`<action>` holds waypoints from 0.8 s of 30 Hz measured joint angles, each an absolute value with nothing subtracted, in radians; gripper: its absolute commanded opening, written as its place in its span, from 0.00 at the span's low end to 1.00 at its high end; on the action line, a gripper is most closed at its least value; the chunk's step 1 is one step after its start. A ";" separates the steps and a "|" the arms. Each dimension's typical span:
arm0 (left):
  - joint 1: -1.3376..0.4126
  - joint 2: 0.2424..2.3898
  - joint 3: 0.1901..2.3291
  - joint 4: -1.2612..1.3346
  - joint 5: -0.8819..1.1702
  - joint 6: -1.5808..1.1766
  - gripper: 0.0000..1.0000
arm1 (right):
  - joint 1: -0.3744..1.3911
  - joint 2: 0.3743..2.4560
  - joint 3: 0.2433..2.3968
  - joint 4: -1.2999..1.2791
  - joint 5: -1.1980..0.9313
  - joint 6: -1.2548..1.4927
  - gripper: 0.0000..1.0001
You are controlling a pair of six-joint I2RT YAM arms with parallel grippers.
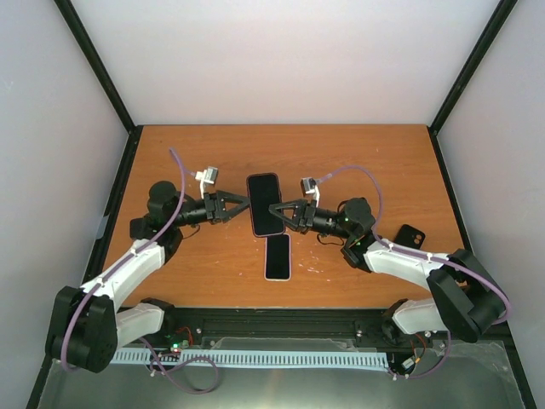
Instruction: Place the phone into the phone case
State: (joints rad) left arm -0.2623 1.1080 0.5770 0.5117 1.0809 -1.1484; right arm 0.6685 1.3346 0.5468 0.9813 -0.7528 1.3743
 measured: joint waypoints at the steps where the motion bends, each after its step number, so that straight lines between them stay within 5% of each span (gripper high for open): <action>1: -0.266 1.111 0.561 0.532 1.088 -1.162 0.60 | 0.669 1.335 0.547 0.986 -0.740 1.380 0.11; 10: -0.337 1.124 0.524 0.619 1.104 -1.217 0.64 | 0.669 1.343 0.569 0.984 -0.657 1.401 0.11; 24: -0.345 1.123 0.525 0.606 1.092 -1.209 0.12 | 0.669 1.365 0.571 0.964 -0.607 1.401 0.18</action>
